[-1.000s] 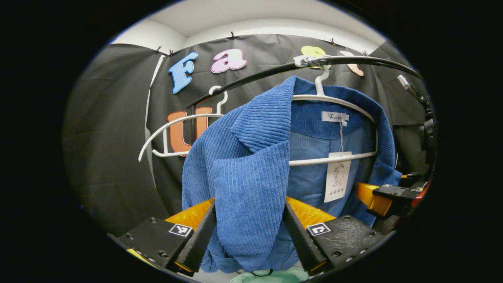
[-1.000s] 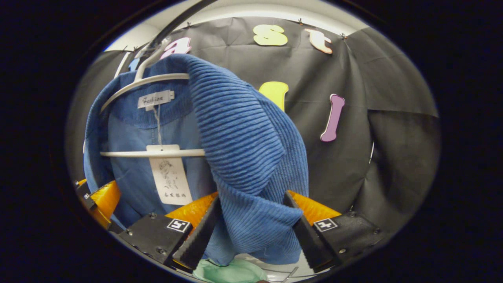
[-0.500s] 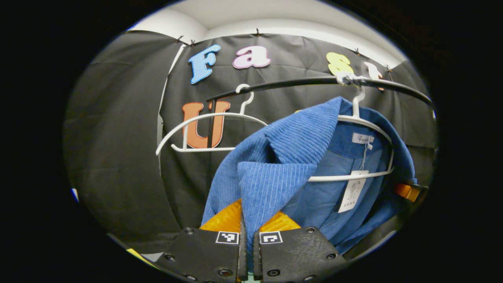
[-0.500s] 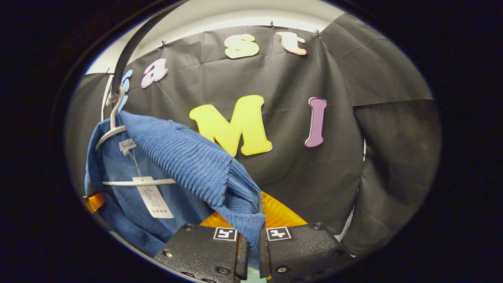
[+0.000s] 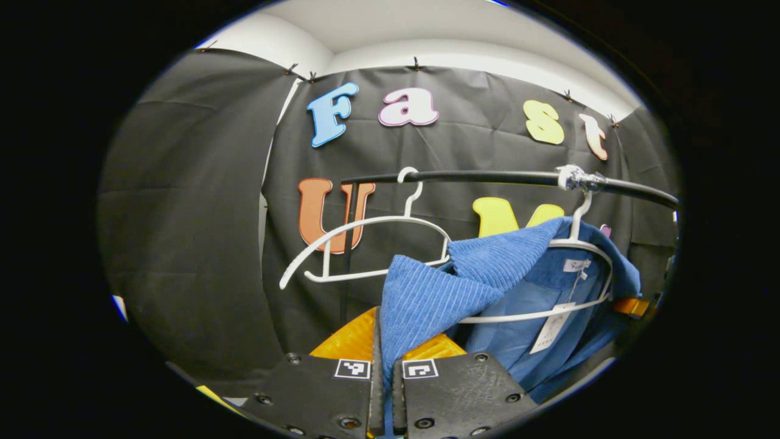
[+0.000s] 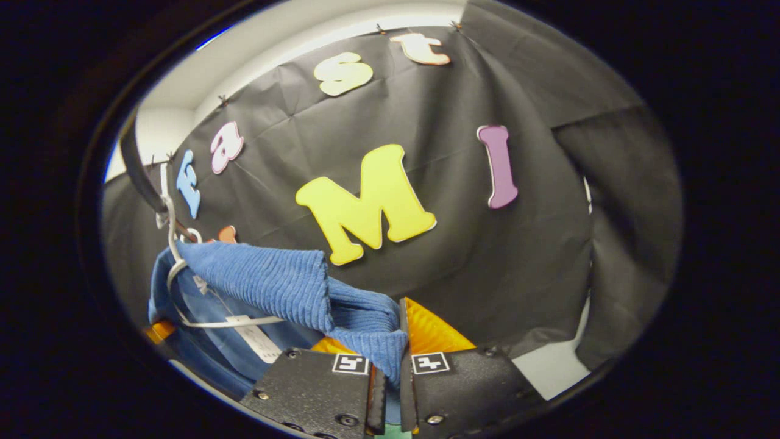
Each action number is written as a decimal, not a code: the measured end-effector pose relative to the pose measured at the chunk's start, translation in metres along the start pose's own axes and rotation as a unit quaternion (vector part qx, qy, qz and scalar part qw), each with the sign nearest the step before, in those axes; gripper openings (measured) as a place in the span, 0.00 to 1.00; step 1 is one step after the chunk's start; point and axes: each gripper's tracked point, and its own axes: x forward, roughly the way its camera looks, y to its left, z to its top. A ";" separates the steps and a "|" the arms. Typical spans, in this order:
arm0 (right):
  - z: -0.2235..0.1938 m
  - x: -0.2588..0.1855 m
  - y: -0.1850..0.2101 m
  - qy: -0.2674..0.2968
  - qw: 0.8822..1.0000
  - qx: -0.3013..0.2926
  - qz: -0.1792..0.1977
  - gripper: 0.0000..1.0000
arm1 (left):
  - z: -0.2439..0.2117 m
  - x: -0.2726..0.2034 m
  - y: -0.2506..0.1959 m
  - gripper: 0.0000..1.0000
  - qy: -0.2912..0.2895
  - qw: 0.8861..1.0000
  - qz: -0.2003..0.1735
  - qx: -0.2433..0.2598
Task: Grasp the clothes on the hanger with both hands and then place them into the laundry hamper below.
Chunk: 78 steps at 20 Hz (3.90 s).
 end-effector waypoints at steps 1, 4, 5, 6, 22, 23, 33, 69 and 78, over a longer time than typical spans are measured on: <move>0.003 0.003 0.001 0.006 1.000 0.006 0.010 0.12 | 0.006 0.001 0.003 0.05 -0.004 1.000 0.001 0.004; 0.012 0.015 0.004 0.025 0.998 0.031 0.045 0.12 | 0.024 0.009 0.010 0.06 -0.010 1.000 -0.005 -0.007; 0.014 0.018 0.007 0.032 0.997 0.045 0.060 0.12 | 0.029 0.010 0.011 0.06 -0.012 1.000 -0.008 -0.016; 0.016 0.019 0.009 0.040 0.994 0.058 0.078 0.13 | 0.034 0.011 0.014 0.10 -0.013 1.000 -0.006 -0.019; 0.022 0.040 0.012 0.145 0.942 0.152 0.264 0.12 | 0.047 0.051 -0.010 0.06 0.057 0.974 -0.211 -0.063; 0.021 0.043 0.014 0.151 0.937 0.155 0.274 0.12 | 0.043 0.053 -0.011 0.06 0.071 0.969 -0.225 -0.071; 0.017 0.046 0.010 0.148 0.915 0.215 0.308 0.12 | -0.013 0.072 -0.019 0.06 0.127 0.954 -0.272 -0.008; -0.251 -0.060 0.052 0.305 0.914 0.240 0.116 0.12 | -0.119 -0.067 -0.020 0.06 0.163 0.923 -0.344 -0.055; -0.222 -0.133 0.134 0.268 0.929 0.198 0.163 0.12 | -0.073 -0.147 -0.105 0.05 0.120 0.874 -0.471 -0.025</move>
